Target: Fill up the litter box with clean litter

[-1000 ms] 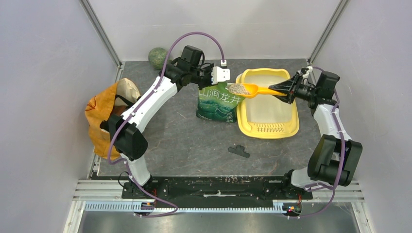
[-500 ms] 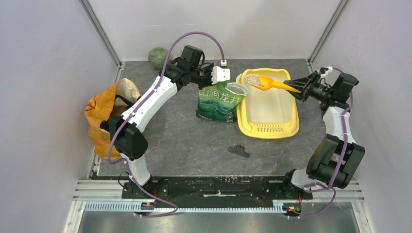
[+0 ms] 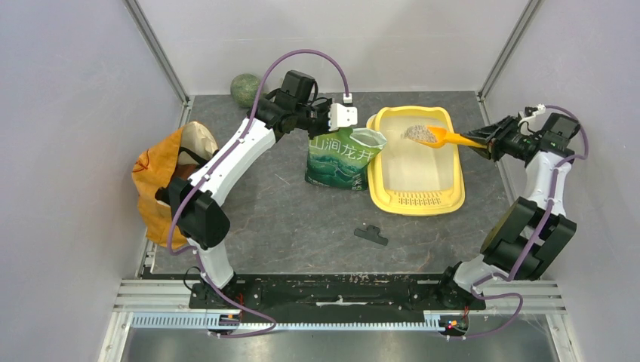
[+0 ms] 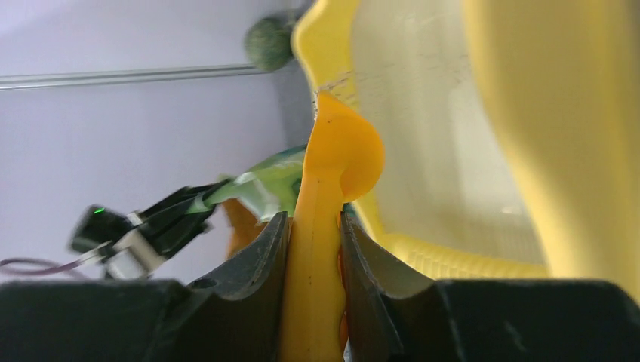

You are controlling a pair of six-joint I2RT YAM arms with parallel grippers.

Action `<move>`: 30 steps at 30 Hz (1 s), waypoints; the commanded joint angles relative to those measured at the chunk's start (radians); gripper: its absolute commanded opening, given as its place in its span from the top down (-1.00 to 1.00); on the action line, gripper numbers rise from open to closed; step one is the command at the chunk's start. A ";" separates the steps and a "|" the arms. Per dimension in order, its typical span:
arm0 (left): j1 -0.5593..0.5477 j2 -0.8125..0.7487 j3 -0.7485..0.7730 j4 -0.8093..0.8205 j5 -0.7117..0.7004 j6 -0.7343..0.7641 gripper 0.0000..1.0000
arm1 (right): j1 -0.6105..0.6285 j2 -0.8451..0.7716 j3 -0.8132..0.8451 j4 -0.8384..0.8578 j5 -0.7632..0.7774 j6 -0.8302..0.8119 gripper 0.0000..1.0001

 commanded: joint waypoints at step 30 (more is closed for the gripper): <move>0.003 -0.029 0.043 0.127 0.038 0.029 0.96 | 0.415 -0.036 0.654 -0.654 0.406 -0.683 1.00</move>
